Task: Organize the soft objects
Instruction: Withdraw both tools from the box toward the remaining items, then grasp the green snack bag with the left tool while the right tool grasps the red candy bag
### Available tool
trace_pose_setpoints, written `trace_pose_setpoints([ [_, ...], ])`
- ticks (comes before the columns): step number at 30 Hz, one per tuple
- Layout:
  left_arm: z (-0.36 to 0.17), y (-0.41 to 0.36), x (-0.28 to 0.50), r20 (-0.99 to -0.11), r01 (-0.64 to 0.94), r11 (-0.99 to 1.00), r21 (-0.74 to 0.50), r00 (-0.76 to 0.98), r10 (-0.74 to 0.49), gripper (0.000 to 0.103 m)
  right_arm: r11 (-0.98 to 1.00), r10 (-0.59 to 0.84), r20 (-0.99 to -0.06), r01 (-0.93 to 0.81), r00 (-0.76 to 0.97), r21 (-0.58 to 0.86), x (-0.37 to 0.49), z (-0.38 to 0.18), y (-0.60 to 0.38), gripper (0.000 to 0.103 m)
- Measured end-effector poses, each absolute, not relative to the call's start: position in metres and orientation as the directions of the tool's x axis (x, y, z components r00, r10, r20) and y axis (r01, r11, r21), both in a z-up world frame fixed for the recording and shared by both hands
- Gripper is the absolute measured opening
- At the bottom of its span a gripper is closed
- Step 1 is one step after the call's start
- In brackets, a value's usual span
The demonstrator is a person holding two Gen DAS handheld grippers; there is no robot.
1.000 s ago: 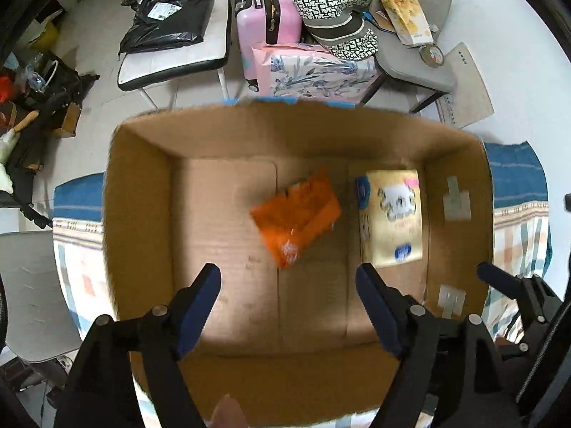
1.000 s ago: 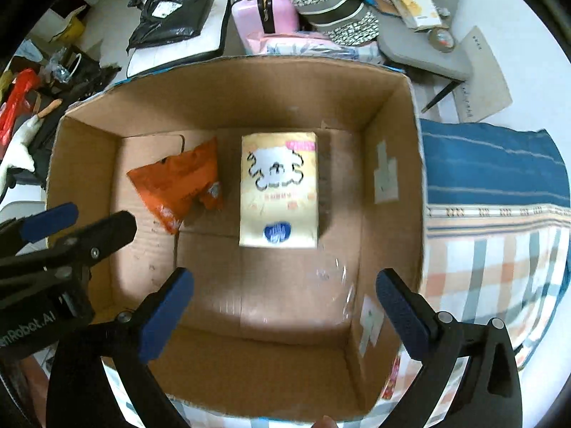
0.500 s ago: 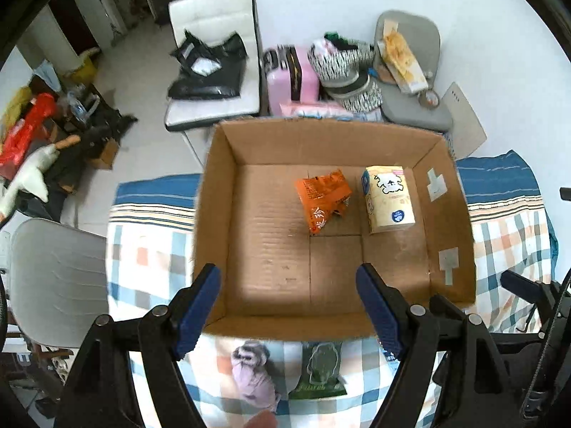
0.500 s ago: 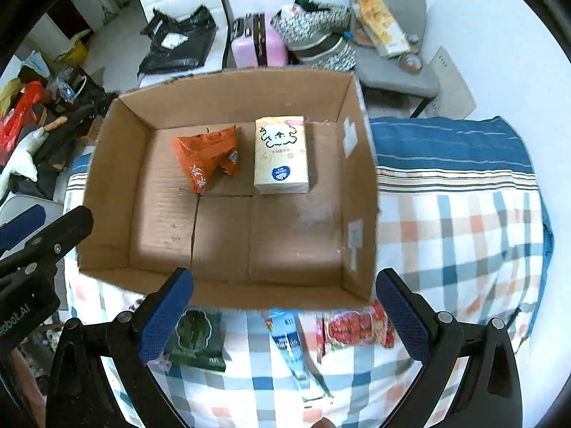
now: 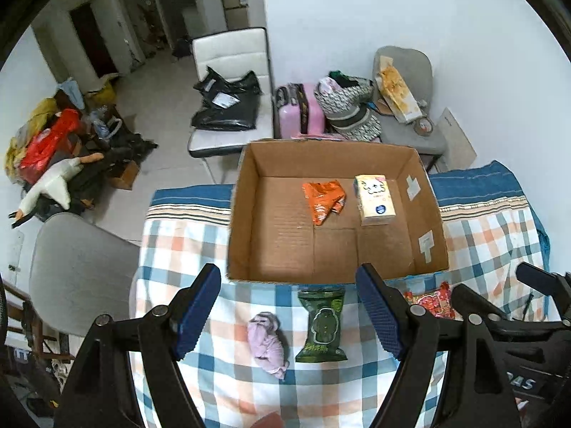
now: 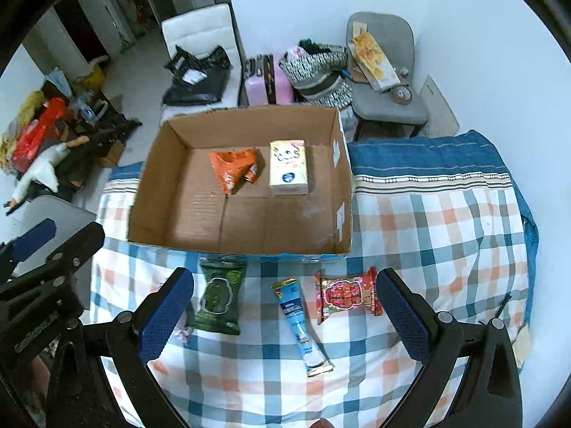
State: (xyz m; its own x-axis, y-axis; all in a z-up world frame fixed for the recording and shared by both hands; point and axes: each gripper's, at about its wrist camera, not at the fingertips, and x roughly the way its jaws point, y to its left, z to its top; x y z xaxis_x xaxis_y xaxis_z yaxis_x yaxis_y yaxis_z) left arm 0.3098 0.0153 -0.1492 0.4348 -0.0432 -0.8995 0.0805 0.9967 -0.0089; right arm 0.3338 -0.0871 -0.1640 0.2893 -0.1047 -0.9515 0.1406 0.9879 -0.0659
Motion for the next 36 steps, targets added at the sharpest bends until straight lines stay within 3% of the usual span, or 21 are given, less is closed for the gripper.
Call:
trace_pose_setpoints([
  [4, -0.148, 0.027, 0.293, -0.900, 0.052, 0.998, -0.043, 0.431, -0.061, 0.089, 0.992, -0.078, -0.940, 0.116, 0.333, -0.042, 0.310, -0.154, -0.087, 0.103],
  [10, -0.182, 0.045, 0.273, -0.927, 0.010, 0.999, -0.044, 0.372, -0.044, 0.089, 0.989, -0.023, -0.975, 0.146, 0.220, 0.009, 0.284, -0.197, -0.117, 0.103],
  [18, -0.280, 0.064, 0.275, -0.979, -0.075, 0.996, -0.054, 0.201, -0.038, 0.089, 0.932, -0.025, -1.000, 0.363, 0.015, -0.018, 0.280, -0.306, -0.199, 0.103],
  [23, -0.334, 0.069, 0.281, -0.995, -0.124, 0.991, -0.053, 0.089, -0.042, 0.089, 0.919, -0.025, -0.999, 0.393, -0.038, -0.038, 0.302, -0.356, -0.225, 0.103],
  [29, -0.357, 0.060, 0.285, -0.999, -0.126, 0.991, -0.033, 0.041, -0.028, 0.089, 0.916, 0.013, -0.992, 0.400, -0.128, -0.040, 0.324, -0.409, -0.246, 0.103],
  [36, -0.358, 0.030, 0.289, -0.999, -0.071, 0.997, -0.034, 0.026, -0.033, 0.089, 0.955, -0.016, -0.962, 0.280, -0.272, -0.095, 0.305, -0.420, -0.244, 0.096],
])
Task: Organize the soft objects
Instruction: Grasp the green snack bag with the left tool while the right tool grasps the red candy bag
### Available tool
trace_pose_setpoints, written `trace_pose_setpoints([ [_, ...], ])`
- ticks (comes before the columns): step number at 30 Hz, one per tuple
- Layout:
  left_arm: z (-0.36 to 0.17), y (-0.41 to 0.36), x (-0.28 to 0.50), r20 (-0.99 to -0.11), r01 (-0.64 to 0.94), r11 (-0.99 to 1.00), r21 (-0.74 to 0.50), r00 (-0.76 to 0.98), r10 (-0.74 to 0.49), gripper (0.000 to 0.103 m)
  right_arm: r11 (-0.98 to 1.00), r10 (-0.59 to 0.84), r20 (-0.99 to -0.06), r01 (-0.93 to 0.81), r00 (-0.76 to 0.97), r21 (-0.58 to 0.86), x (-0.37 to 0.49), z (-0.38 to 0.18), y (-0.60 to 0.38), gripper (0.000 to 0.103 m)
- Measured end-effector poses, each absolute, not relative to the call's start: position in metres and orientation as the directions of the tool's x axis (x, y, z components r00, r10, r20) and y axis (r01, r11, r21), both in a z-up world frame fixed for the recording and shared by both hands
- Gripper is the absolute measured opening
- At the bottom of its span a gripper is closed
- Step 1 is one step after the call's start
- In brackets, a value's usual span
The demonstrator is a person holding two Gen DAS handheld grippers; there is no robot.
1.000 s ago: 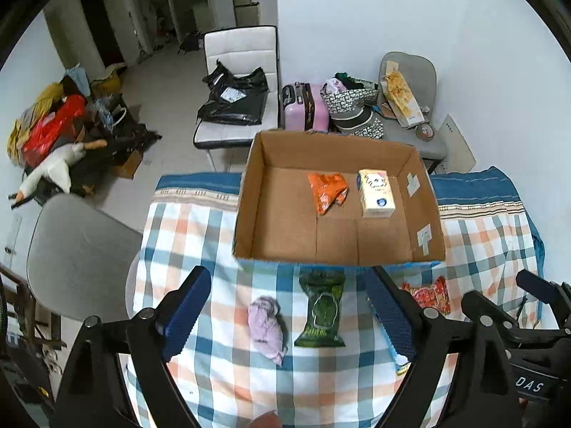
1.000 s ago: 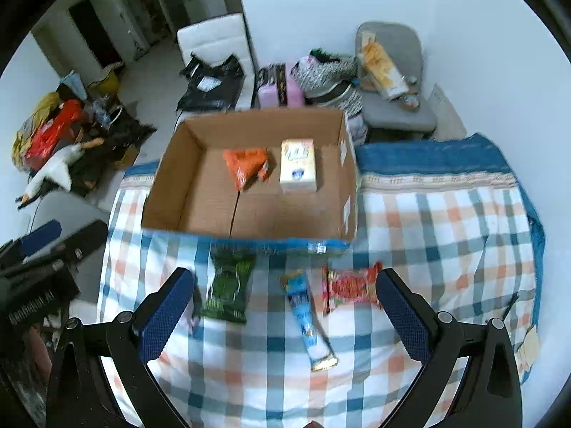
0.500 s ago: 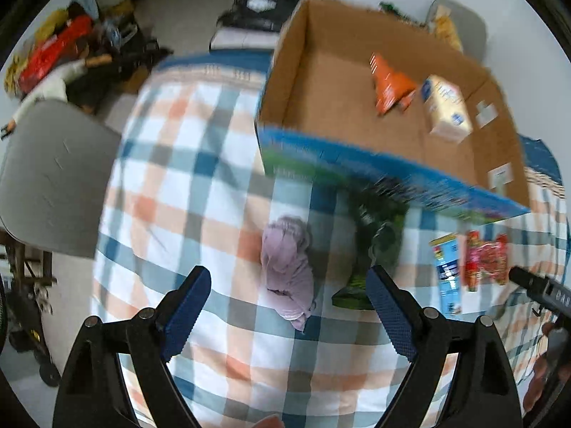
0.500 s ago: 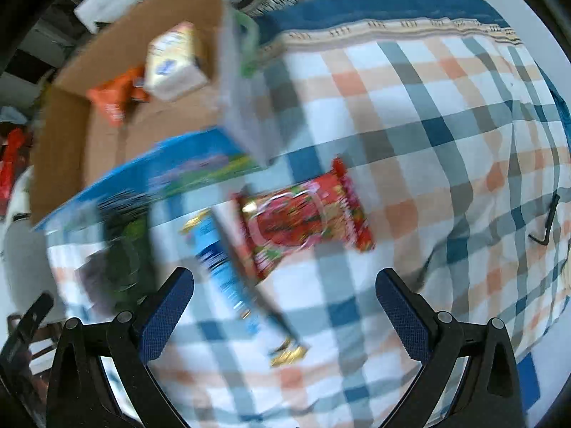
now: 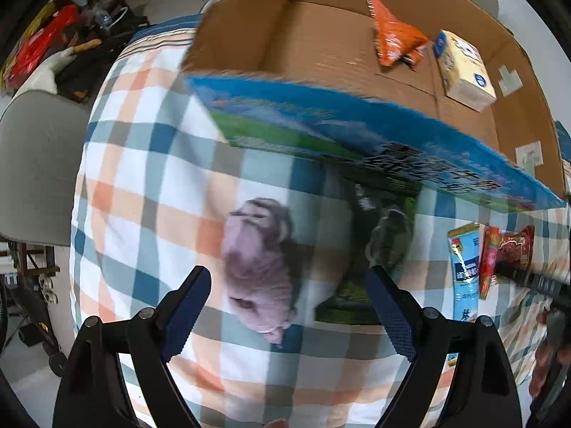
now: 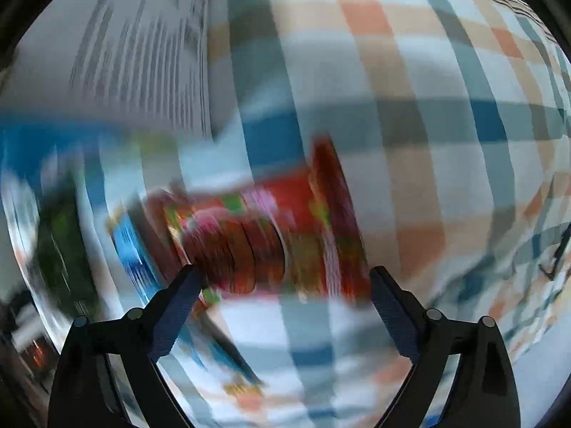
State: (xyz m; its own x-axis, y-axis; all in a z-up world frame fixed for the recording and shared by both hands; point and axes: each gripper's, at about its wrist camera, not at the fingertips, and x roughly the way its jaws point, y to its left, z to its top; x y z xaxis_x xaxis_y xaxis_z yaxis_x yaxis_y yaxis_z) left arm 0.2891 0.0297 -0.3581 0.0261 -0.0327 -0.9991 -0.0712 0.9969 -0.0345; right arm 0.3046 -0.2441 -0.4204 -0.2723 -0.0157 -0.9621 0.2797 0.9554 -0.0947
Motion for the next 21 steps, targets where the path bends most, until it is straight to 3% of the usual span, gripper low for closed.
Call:
trace_pose_setpoints([
  [3, -0.358, 0.019, 0.290, -0.999, -0.056, 0.998, -0.039, 0.017, -0.038, 0.089, 0.939, -0.002, -0.964, 0.330, -0.266, -0.093, 0.286, -0.405, -0.255, 0.096],
  [8, -0.362, 0.009, 0.291, -0.999, -0.062, 0.997, -0.045, -0.006, -0.046, 0.089, 0.706, 0.254, -0.966, 0.691, -0.038, 0.158, 0.260, -0.395, -0.283, 0.096],
  [14, -0.363, 0.011, 0.297, -1.000, -0.066, 0.998, -0.020, -0.008, -0.020, 0.089, 0.624, 0.228, -0.973, 0.761, 0.043, 0.180, 0.278, -0.417, -0.264, 0.096],
  [16, -0.362, 0.013, 0.300, -1.000, -0.072, 0.997, -0.011, -0.008, -0.012, 0.089, 0.631, 0.190, -0.981, 0.763, 0.025, 0.142, 0.297, -0.428, -0.256, 0.091],
  [21, -0.361, 0.018, 0.301, -1.000, -0.078, 0.997, -0.021, -0.010, -0.022, 0.089, 0.681, 0.147, -0.988, 0.728, -0.036, 0.075, 0.304, -0.435, -0.250, 0.067],
])
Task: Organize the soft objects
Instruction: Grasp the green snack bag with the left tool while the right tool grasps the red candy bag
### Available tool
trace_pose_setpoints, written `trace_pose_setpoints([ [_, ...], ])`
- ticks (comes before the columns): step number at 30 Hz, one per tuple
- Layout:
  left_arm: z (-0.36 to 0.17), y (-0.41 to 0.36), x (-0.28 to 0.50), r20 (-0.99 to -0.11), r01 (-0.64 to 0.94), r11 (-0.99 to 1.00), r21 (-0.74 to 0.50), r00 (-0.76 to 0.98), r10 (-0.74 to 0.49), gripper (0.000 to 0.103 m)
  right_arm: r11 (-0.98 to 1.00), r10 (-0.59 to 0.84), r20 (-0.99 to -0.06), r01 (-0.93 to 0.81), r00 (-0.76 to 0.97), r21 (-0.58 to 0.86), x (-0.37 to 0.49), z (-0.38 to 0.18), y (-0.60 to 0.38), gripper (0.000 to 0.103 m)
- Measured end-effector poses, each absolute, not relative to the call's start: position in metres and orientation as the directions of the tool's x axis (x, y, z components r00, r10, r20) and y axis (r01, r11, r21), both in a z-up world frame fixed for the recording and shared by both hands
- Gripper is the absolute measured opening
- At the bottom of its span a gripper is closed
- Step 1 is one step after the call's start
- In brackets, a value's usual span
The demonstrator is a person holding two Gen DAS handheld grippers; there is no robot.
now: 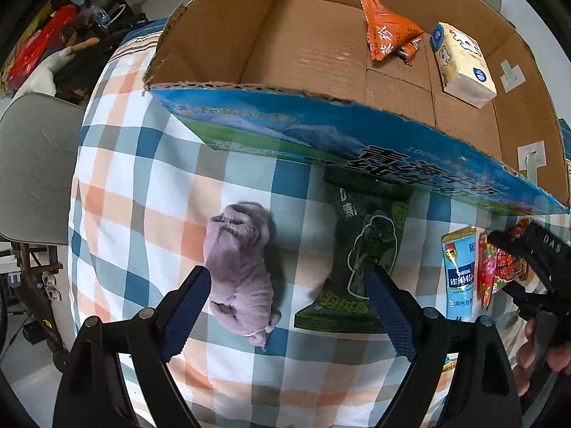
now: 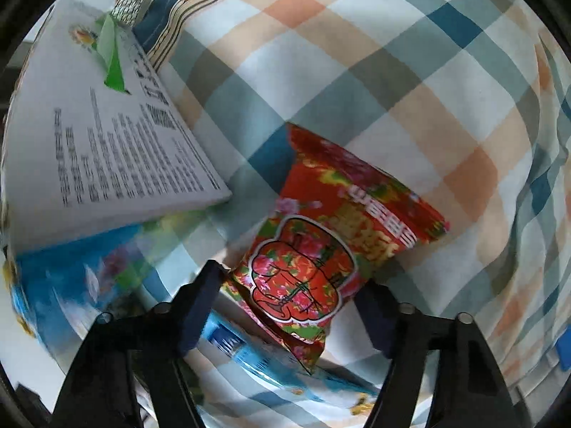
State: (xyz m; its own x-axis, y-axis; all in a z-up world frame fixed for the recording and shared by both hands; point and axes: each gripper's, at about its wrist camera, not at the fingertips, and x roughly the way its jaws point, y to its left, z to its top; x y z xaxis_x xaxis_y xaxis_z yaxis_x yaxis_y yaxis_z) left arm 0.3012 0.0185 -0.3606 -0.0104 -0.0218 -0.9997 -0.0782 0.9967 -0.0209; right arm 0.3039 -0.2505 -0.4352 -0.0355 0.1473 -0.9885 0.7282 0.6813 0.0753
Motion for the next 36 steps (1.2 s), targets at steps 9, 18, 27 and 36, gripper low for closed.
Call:
trace_pose_setpoints([
  [9, -0.363, -0.009, 0.296, -0.997, -0.017, 0.998, -0.064, -0.033, -0.064, 0.089, 0.825, 0.109, -0.980, 0.565, -0.165, -0.003, 0.276, -0.412, -0.265, 0.062],
  [18, -0.399, -0.060, 0.313, -0.994, 0.155, 0.988, -0.006, -0.113, 0.011, 0.089, 0.792, 0.088, -0.990, 0.611, -0.110, 0.002, 0.311, -0.425, -0.275, 0.072],
  [27, -0.420, -0.066, 0.306, -0.989, 0.121, 0.991, -0.050, -0.147, -0.032, 0.046, 0.887, 0.066, -0.973, 0.459, -0.221, -0.044, 0.279, -0.422, -0.261, 0.050],
  [36, -0.418, -0.057, 0.257, -0.979, 0.077, 0.994, -0.082, -0.195, -0.066, 0.043, 0.931, 0.022, -0.969, 0.358, -0.246, -0.069, 0.240, -0.425, -0.226, 0.052],
])
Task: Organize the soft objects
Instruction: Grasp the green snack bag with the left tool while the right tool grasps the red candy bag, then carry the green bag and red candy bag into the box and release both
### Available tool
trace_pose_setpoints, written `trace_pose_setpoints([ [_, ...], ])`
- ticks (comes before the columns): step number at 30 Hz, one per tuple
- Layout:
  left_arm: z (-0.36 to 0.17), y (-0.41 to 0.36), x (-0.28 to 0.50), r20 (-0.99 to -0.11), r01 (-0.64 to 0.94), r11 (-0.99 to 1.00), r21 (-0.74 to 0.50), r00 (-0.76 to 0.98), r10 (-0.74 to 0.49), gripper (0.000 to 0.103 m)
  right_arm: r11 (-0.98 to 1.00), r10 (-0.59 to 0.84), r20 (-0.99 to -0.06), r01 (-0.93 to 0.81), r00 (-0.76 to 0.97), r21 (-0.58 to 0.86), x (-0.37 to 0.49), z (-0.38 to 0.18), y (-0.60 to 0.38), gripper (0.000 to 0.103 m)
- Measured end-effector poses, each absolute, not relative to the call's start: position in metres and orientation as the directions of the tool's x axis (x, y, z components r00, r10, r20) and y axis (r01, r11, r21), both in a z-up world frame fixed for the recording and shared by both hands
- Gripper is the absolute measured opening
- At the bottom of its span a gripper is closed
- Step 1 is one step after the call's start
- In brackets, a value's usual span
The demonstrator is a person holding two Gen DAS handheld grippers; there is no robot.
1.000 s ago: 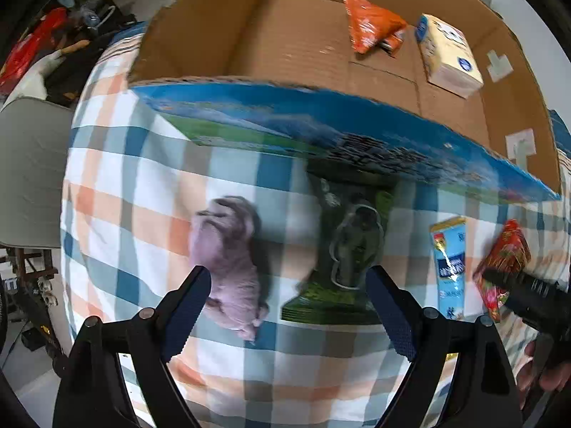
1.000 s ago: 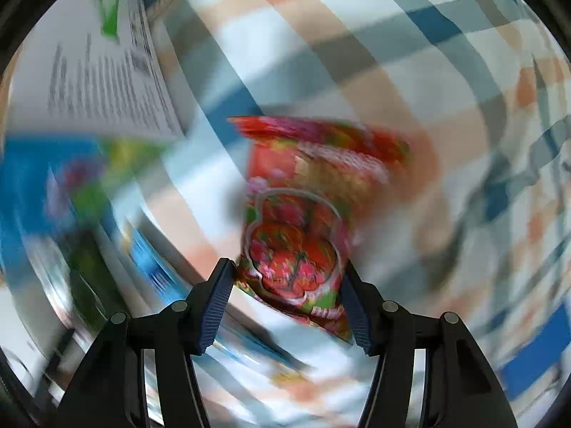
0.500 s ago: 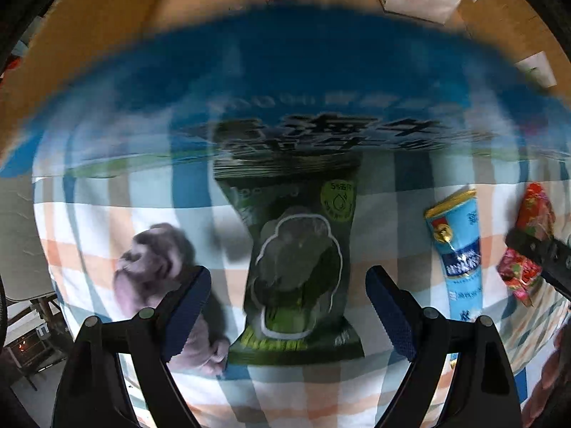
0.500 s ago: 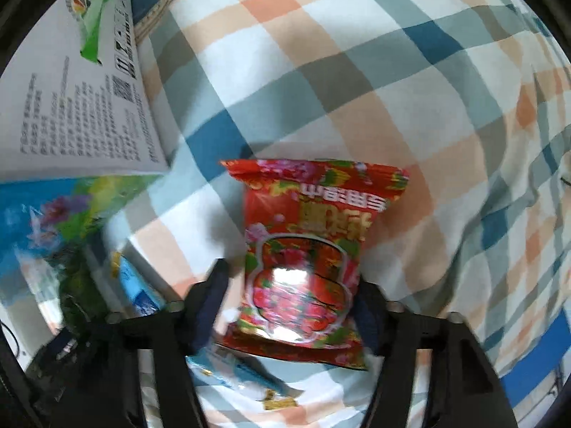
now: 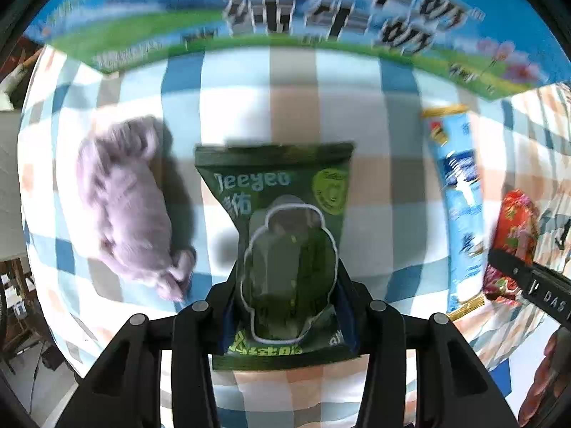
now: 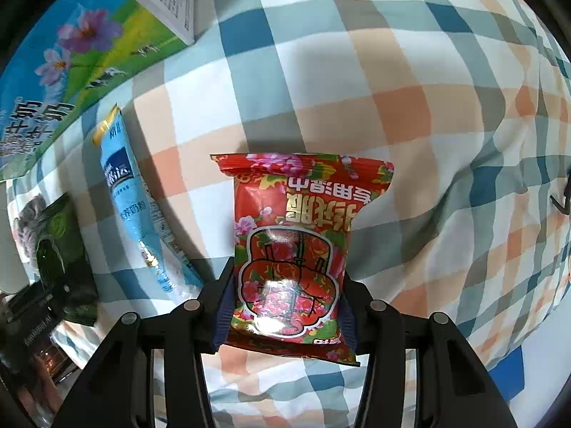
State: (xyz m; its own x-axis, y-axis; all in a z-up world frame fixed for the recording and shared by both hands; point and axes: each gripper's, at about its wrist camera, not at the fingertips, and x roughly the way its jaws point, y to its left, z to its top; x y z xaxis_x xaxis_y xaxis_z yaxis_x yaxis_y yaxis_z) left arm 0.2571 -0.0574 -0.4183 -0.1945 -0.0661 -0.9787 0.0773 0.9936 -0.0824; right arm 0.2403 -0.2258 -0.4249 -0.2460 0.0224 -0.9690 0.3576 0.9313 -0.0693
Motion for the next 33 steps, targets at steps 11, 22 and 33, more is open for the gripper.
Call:
trace_pose_setpoints([
  [11, -0.424, -0.083, 0.261, -0.984, 0.078, 0.996, -0.044, -0.175, -0.030, 0.036, 0.936, -0.007, -0.965, 0.339, -0.262, -0.099, 0.253, -0.434, -0.206, 0.048],
  [22, -0.320, -0.074, 0.250, -0.991, 0.092, 0.987, -0.135, -0.025, -0.134, 0.034, 0.962, 0.082, -0.994, 0.266, -0.079, 0.058, 0.253, -0.328, -0.171, 0.047],
  [33, -0.217, -0.030, 0.329, -0.974, 0.108, 0.978, -0.177, 0.124, -0.189, 0.034, 0.975, 0.162, -0.984, 0.144, 0.072, 0.171, 0.352, -0.226, -0.122, 0.047],
])
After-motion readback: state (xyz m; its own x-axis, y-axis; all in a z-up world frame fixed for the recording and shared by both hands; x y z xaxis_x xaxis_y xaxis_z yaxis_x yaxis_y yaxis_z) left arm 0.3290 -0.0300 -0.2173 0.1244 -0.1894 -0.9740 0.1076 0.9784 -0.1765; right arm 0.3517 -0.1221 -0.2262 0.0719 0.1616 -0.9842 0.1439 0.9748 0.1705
